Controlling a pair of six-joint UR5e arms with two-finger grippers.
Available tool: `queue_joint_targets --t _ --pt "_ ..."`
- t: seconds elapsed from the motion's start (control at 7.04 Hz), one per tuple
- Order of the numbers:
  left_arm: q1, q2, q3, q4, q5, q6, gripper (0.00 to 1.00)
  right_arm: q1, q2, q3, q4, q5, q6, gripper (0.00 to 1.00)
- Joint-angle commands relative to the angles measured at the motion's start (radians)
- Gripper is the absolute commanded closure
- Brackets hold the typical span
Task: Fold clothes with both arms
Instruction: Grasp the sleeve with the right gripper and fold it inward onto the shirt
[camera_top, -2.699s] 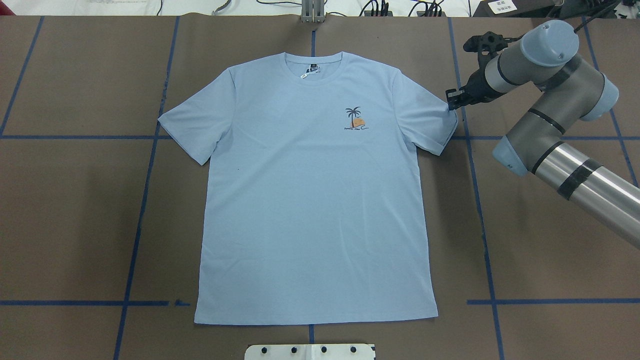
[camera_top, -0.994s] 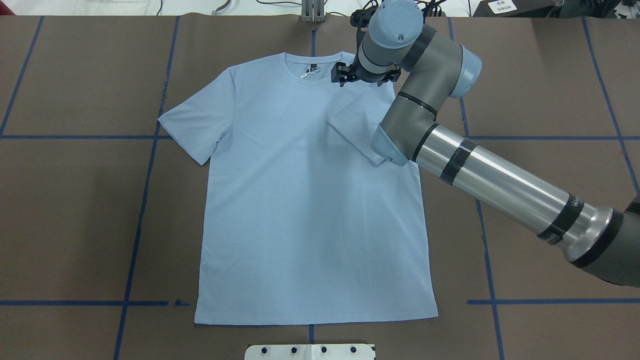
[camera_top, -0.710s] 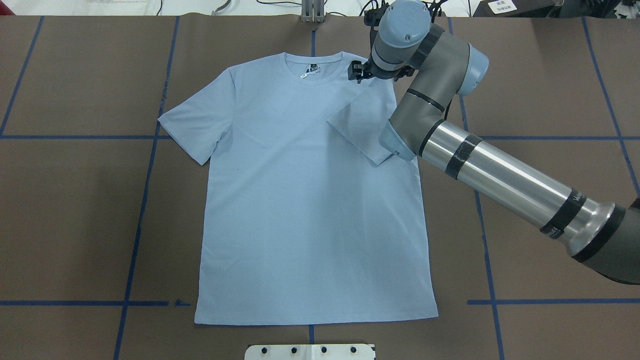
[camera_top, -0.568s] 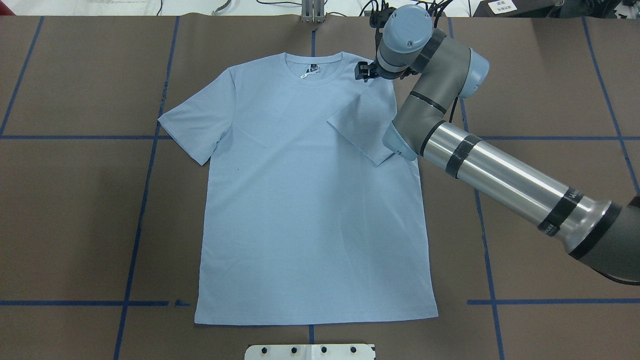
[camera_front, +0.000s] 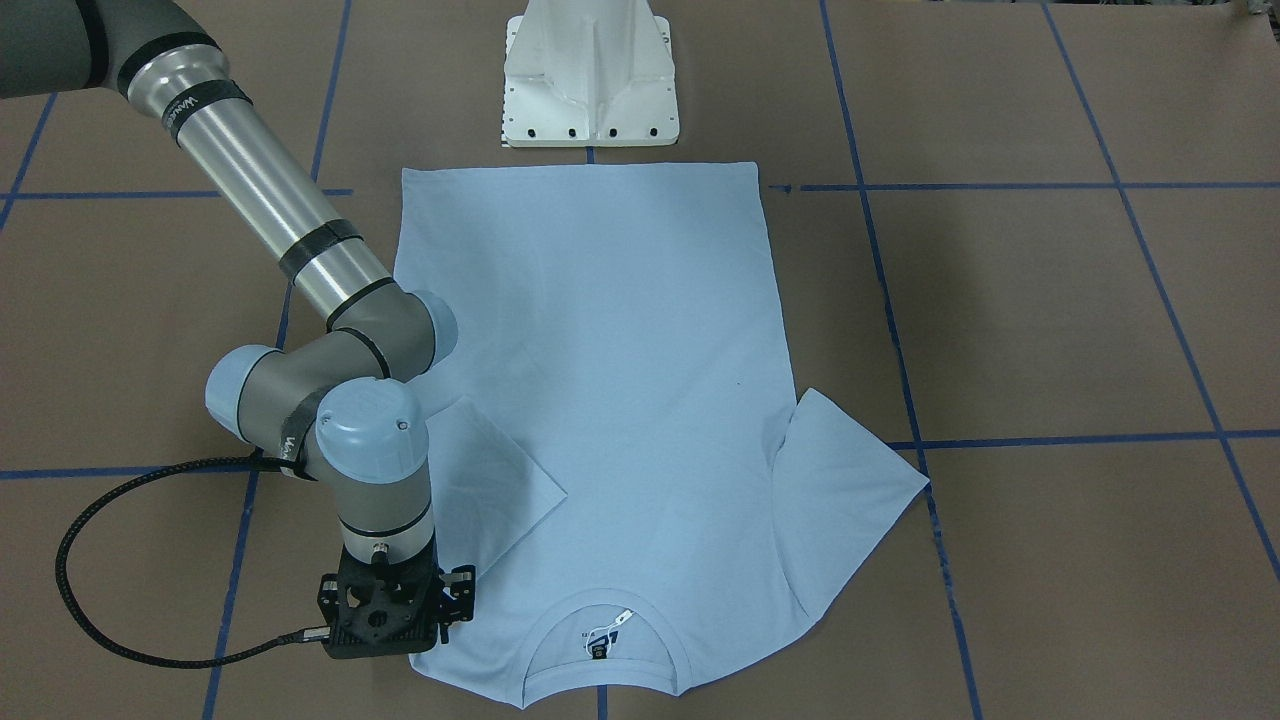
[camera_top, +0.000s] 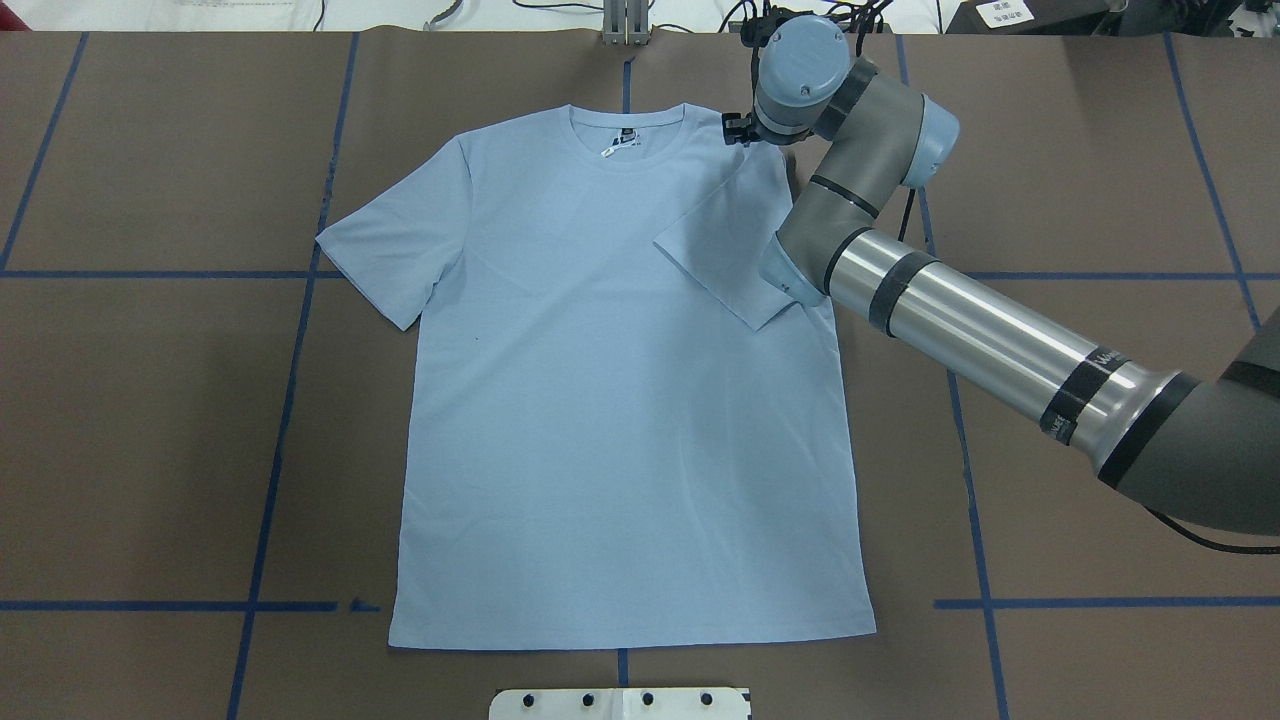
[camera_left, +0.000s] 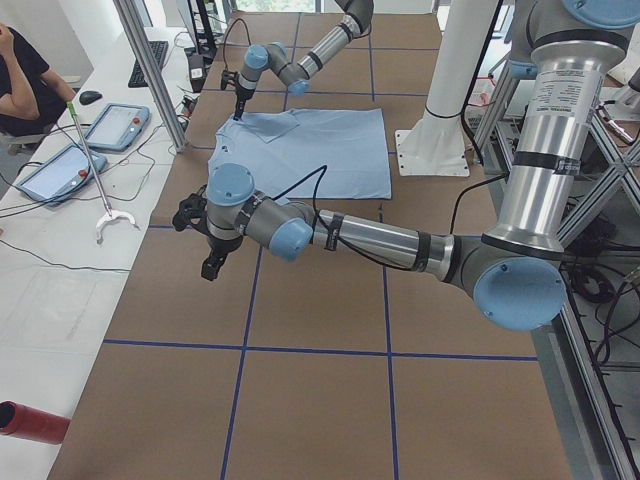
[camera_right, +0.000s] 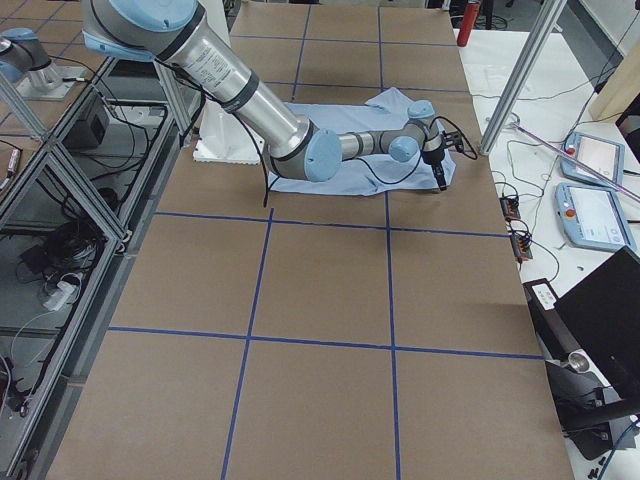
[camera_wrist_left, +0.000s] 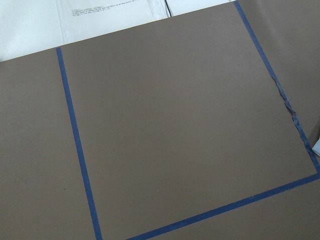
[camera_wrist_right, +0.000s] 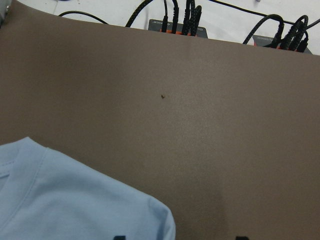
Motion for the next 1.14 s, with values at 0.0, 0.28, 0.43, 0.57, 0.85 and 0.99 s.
queue_joint_targets --t 0.0,0.28,0.43,0.57,0.85,0.99 --pt "0.001 -0.001 0.000 0.001 0.000 -0.001 0.00 0.024 -0.003 -0.005 0.000 0.031 -0.088 0.99" --pt "0.001 -0.002 0.000 0.001 0.000 -0.004 0.00 0.024 -0.012 -0.005 0.000 0.029 -0.125 1.00" --pt "0.001 -0.011 -0.002 0.001 0.000 -0.026 0.00 0.027 -0.019 -0.005 0.000 0.025 -0.134 1.00" --pt "0.001 -0.011 -0.002 0.001 -0.020 -0.033 0.00 0.040 -0.032 -0.005 0.000 0.020 -0.165 1.00" --pt "0.001 -0.022 0.004 0.001 -0.051 -0.043 0.00 0.060 -0.035 -0.005 0.000 0.019 -0.209 1.00" --pt "0.001 -0.024 0.004 0.001 -0.051 -0.043 0.00 0.060 -0.030 -0.004 0.000 0.020 -0.210 0.79"
